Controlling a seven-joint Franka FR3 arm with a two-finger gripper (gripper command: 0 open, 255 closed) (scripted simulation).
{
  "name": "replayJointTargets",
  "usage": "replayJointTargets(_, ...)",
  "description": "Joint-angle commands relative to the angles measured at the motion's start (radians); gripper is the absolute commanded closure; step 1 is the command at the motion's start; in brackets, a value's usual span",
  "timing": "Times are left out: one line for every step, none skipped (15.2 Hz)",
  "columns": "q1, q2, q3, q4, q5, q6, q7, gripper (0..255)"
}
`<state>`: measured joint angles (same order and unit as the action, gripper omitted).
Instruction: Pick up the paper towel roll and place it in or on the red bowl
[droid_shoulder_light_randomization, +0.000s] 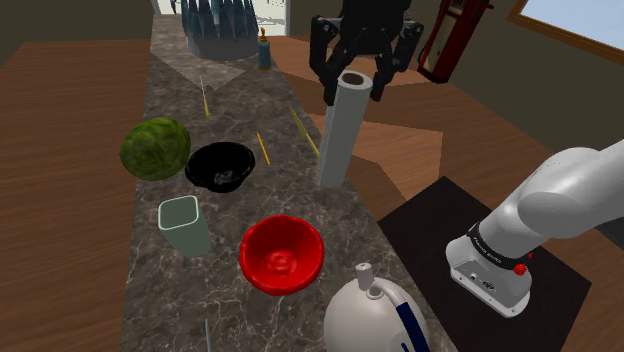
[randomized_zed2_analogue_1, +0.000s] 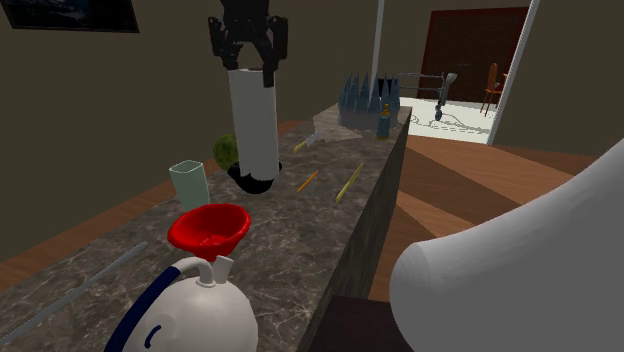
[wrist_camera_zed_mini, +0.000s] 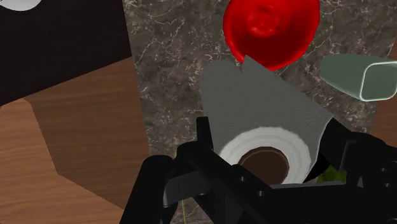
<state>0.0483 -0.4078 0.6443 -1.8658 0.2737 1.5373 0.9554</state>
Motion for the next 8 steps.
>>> replayJointTargets(-0.004,0.058,0.056,0.079,-0.017,-0.014,0.068,255)
replayJointTargets(-0.006,0.087,0.085,0.117,-0.028,-0.023,0.101,255)
replayJointTargets(-0.007,0.119,0.115,0.158,-0.042,-0.031,0.137,255)
replayJointTargets(-0.008,0.154,0.148,0.200,-0.060,-0.040,0.174,255)
replayJointTargets(-0.008,0.193,0.183,0.244,-0.083,-0.049,0.214,255)
replayJointTargets(-0.006,0.237,0.220,0.290,-0.111,-0.060,0.257,255)
replayJointTargets(0.000,0.286,0.260,0.339,-0.146,-0.071,0.303,255)
replayJointTargets(0.011,0.342,0.301,0.391,-0.189,-0.085,0.354,255)
